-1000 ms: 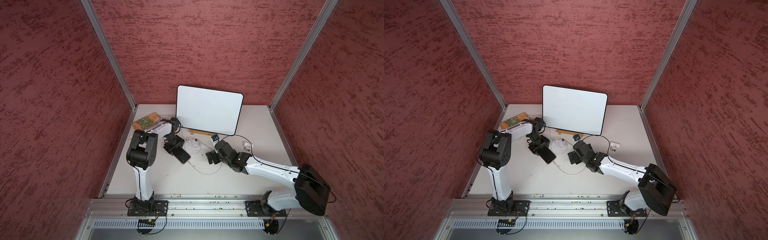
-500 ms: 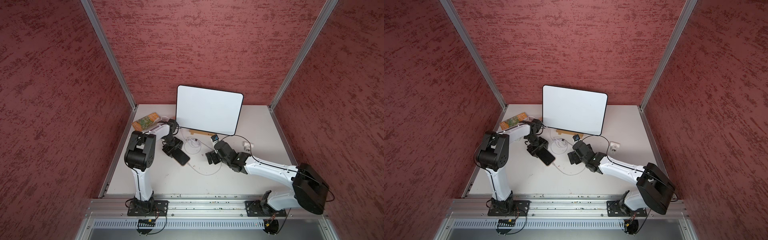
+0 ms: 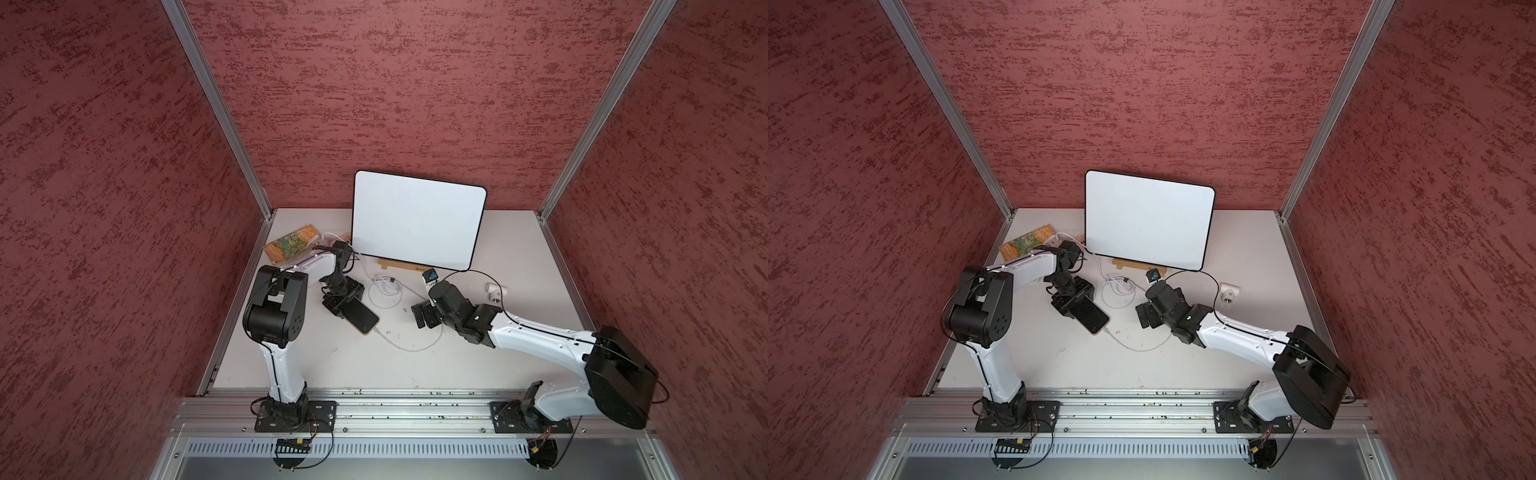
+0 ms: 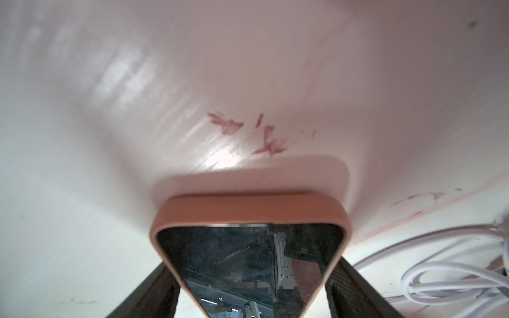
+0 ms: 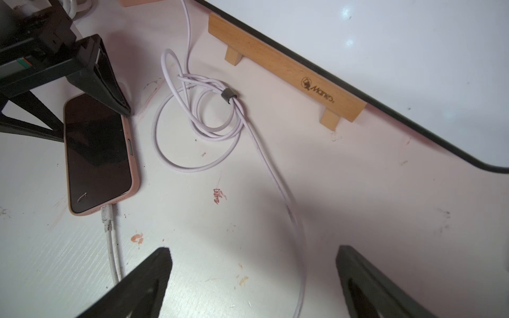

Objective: Plug the charging cable into the phone
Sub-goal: Place the phone at the center of the board.

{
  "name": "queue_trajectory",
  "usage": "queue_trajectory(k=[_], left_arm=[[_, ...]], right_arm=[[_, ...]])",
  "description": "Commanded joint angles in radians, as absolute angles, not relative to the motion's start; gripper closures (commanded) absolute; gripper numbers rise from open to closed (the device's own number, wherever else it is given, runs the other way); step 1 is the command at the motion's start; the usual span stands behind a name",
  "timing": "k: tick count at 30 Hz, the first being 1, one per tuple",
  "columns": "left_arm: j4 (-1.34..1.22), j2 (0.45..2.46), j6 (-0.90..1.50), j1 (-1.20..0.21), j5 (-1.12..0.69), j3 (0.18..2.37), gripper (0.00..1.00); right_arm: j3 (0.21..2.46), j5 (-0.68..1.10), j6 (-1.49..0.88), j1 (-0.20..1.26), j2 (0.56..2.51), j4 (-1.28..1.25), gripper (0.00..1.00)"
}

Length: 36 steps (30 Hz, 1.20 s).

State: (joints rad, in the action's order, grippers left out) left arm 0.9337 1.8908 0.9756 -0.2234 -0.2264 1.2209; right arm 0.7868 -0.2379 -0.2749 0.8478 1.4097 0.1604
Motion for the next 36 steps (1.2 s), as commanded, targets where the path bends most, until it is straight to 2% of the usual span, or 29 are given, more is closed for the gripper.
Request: queue_trajectory(k=[1, 4, 5, 11, 19, 28, 36], left_arm=[[0.851, 1.880, 0.980, -0.216, -0.194, 1.164, 0.45], [0.845, 1.861, 0.976, -0.216, -0.190, 1.163, 0.05], [0.846, 1.856, 0.976, -0.216, -0.190, 1.162, 0.01], [0.841, 1.806, 0.979, -0.216, -0.186, 1.137, 0.00], [0.808, 1.622, 0.957, -0.220, -0.138, 1.068, 0.00], [0.764, 1.283, 0.839, -0.216, 0.001, 1.002, 0.00], [0.780, 1.235, 0.675, -0.182, 0.066, 1.052, 0.00]], right_arm=[[0.805, -0.235, -0.286, 0.834, 1.411, 0.144, 0.02], [0.802, -0.235, -0.288, 0.834, 1.408, 0.144, 0.01], [0.800, -0.235, -0.288, 0.833, 1.407, 0.143, 0.02], [0.786, -0.209, -0.304, 0.828, 1.399, 0.131, 0.01], [0.737, -0.055, -0.373, 0.742, 1.353, 0.091, 0.01], [0.708, 0.140, -0.456, 0.565, 1.293, 0.067, 0.01], [0.722, 0.233, -0.495, 0.350, 1.236, 0.122, 0.01]])
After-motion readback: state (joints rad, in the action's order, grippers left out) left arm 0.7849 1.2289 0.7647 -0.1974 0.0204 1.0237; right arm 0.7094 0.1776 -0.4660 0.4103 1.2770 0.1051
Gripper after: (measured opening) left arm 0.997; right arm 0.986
